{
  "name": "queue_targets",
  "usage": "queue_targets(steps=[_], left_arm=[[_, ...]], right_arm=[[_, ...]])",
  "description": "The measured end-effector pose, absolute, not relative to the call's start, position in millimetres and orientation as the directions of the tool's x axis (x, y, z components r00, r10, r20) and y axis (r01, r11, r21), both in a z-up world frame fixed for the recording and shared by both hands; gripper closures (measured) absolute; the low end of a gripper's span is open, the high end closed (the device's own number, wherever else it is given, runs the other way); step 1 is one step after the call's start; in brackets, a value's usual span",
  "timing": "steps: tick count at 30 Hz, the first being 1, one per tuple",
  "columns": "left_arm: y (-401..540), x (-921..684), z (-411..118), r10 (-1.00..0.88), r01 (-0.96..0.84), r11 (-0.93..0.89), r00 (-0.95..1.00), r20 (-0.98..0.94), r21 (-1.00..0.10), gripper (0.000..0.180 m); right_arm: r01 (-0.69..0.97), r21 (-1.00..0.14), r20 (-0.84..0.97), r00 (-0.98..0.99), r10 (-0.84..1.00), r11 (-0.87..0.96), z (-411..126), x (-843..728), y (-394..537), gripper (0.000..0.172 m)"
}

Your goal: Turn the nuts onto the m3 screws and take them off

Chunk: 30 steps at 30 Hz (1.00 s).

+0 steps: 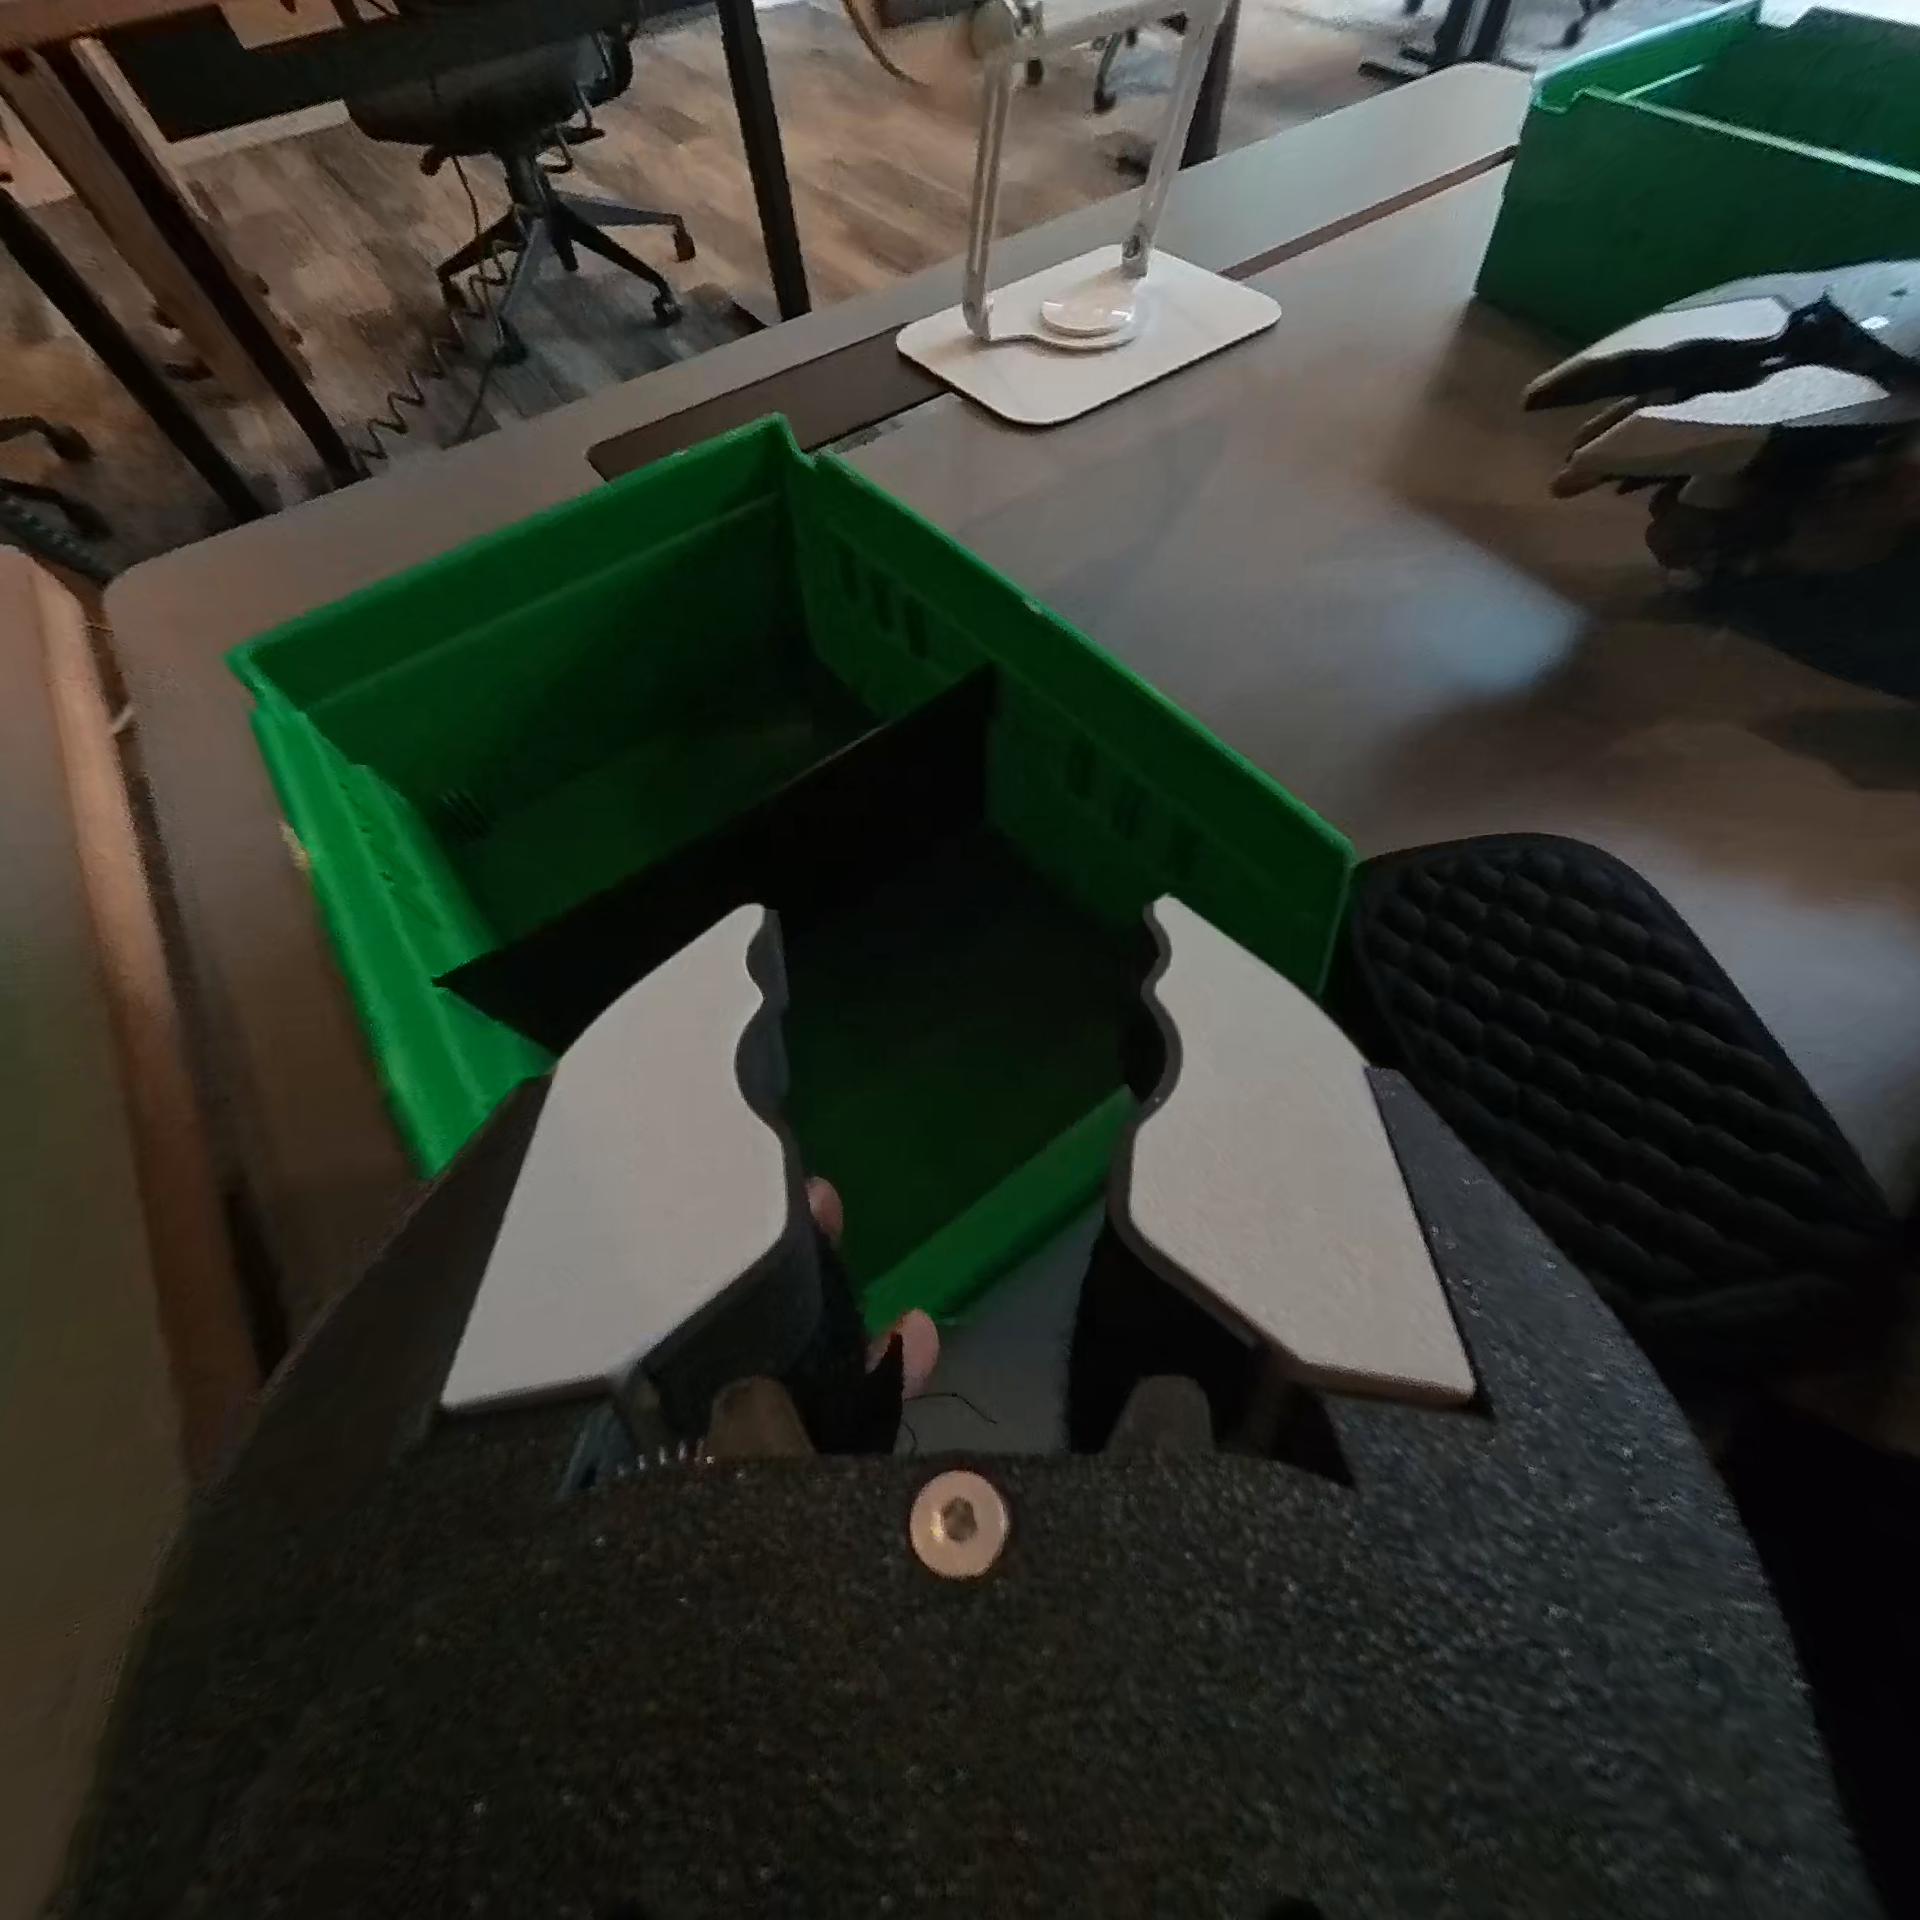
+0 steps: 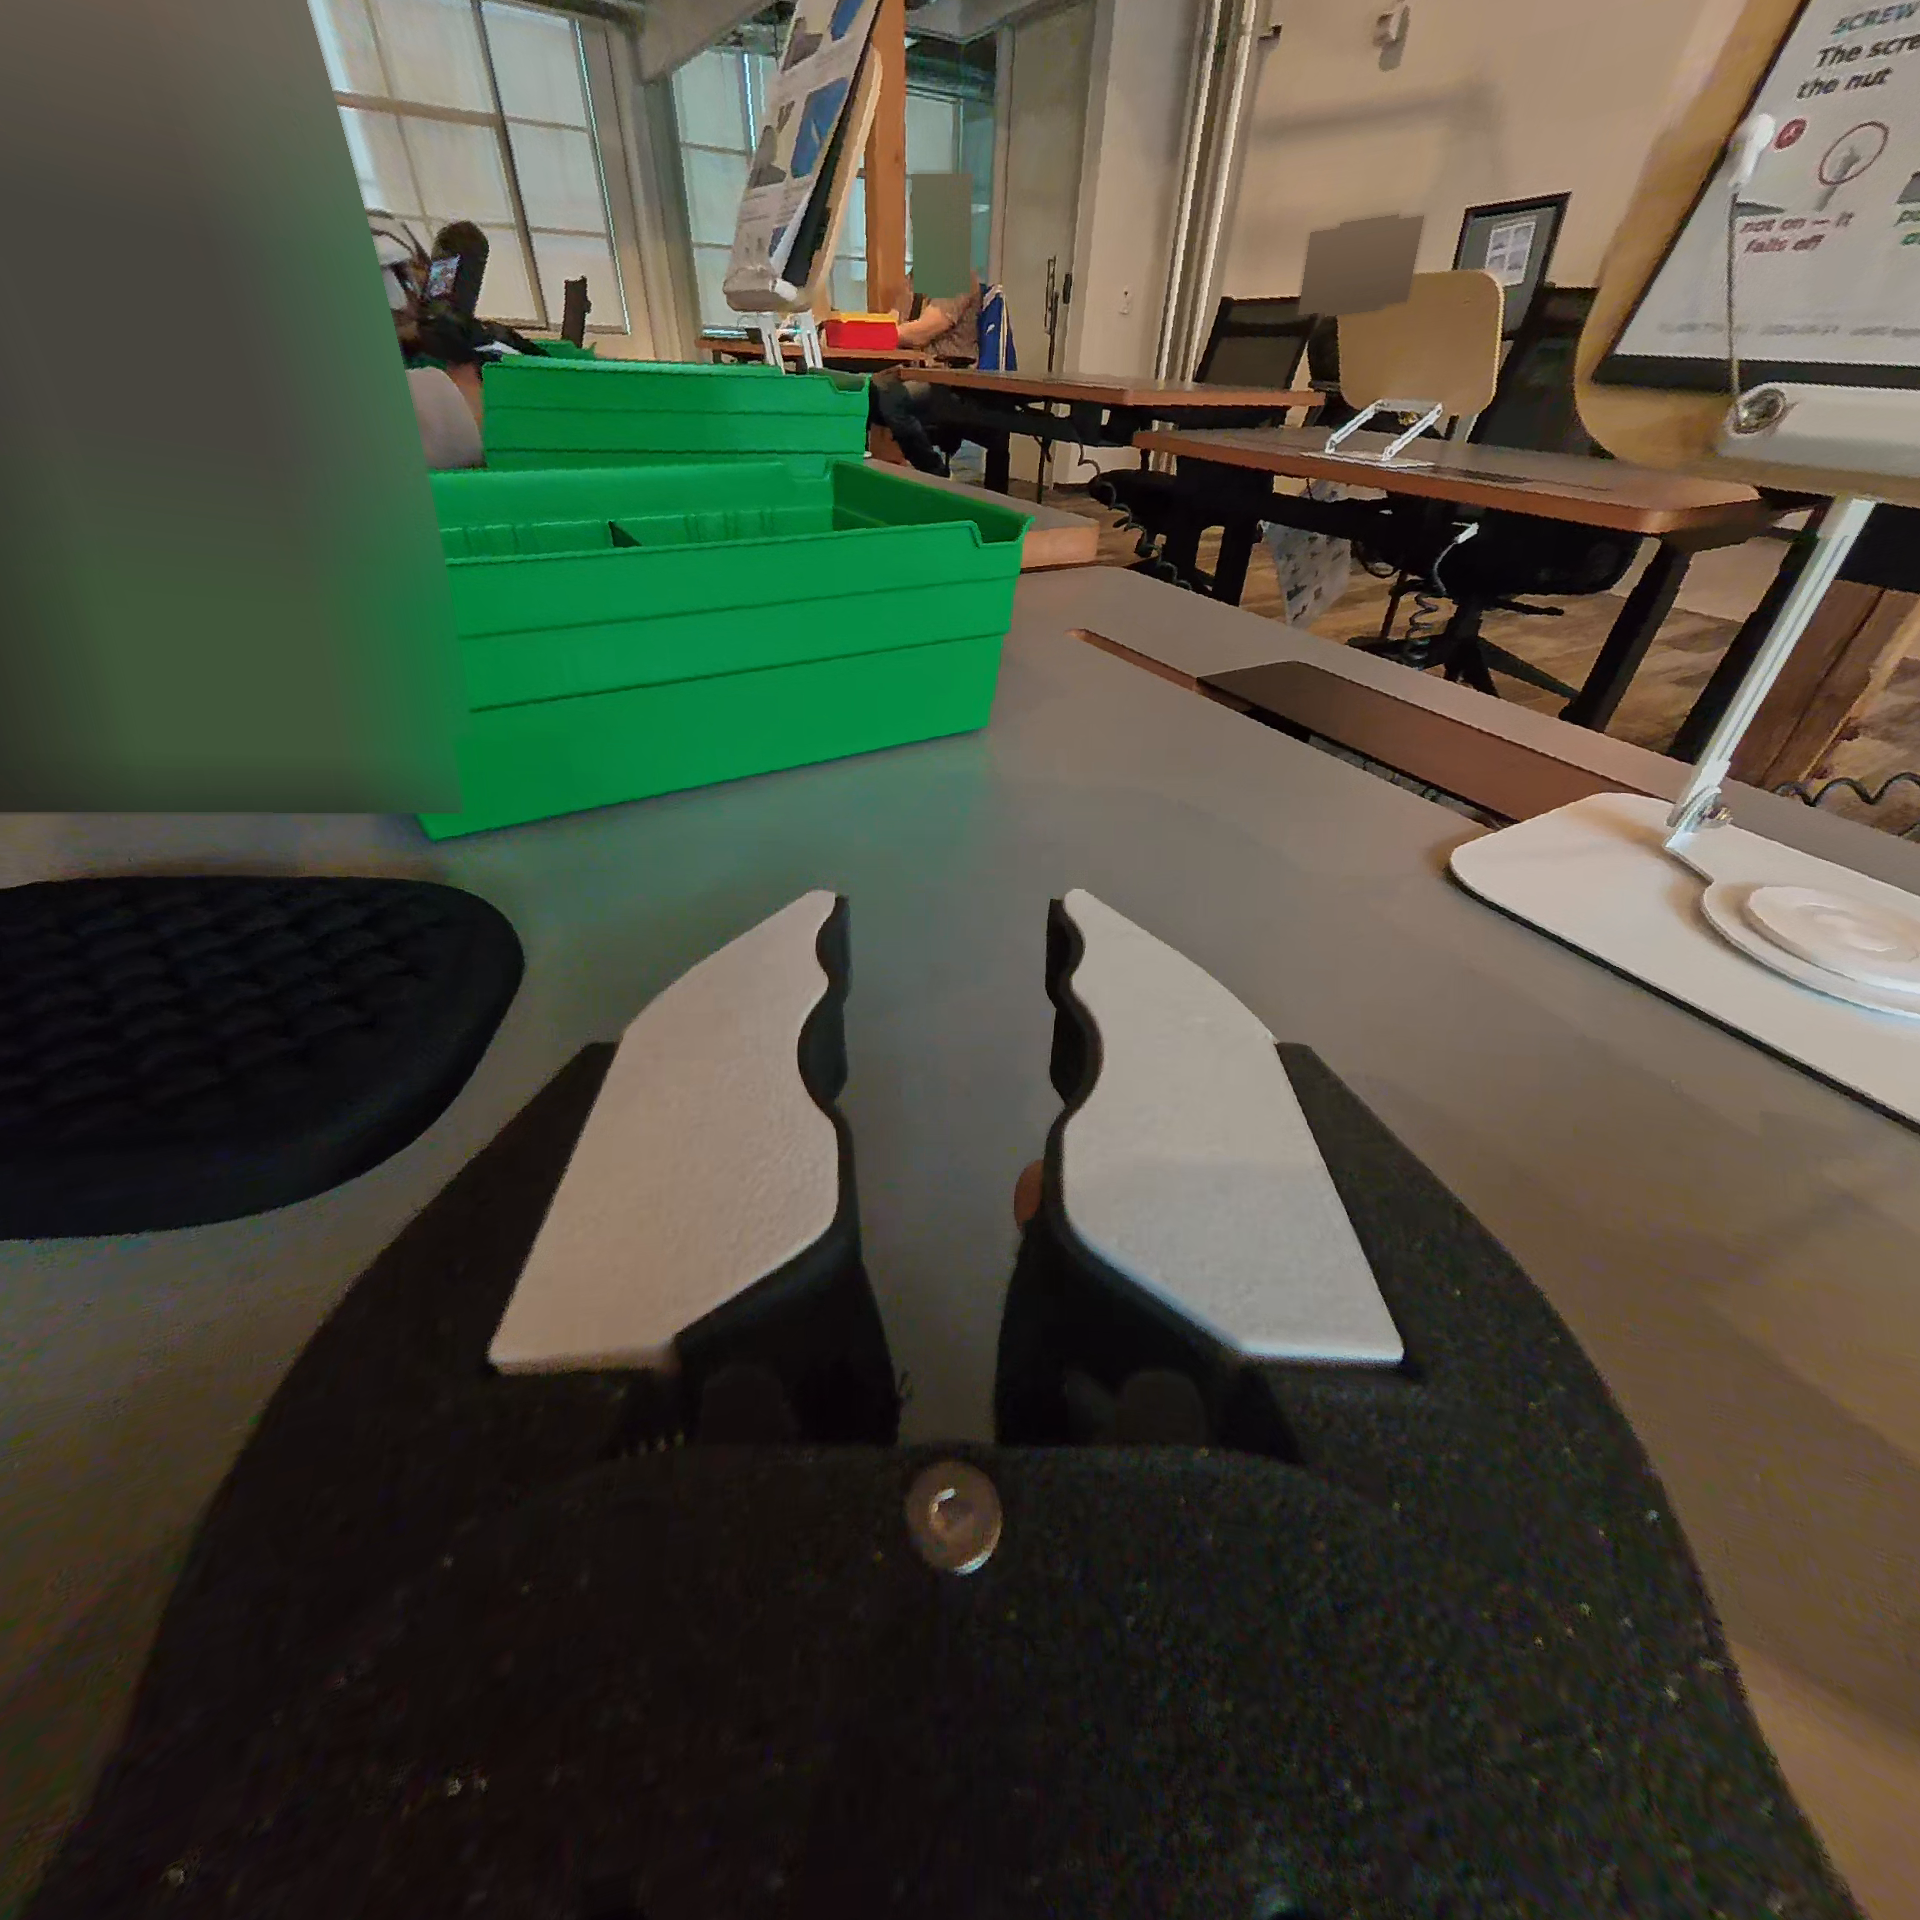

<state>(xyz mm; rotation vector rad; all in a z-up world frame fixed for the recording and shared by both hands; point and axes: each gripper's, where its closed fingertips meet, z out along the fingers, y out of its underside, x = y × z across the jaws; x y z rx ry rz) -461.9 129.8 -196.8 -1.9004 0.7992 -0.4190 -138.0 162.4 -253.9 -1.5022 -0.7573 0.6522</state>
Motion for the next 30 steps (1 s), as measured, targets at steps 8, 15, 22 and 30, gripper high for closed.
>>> queue_targets(steps=[8,15,22,30], left_arm=[[105.4,-414.7,-228.3,-0.678,-0.259,-0.311,0.735,0.022,-0.915,0.109],[102.7,-387.2,-256.9,-0.579,-0.139,-0.334,0.811,0.086,-0.932,0.108],[106.9,-369.1,-279.0,-0.535,-0.209,-0.344,0.845,0.008,-0.916,0.112],[110.4,-357.8,-289.4,-0.515,-0.196,-0.392,0.857,0.038,-0.899,0.117]], right_arm=[[0.127,-0.992,0.088,0.621,0.779,0.011,-256.8,-141.3,160.4,0.137],[0.188,-0.980,0.175,0.668,0.723,0.063,-251.8,-134.0,166.1,0.132],[0.220,-0.973,0.147,0.815,0.560,-0.066,-216.2,-103.1,143.0,0.120],[0.254,-0.965,0.245,0.963,0.116,-0.065,-218.3,26.3,68.6,0.123]])
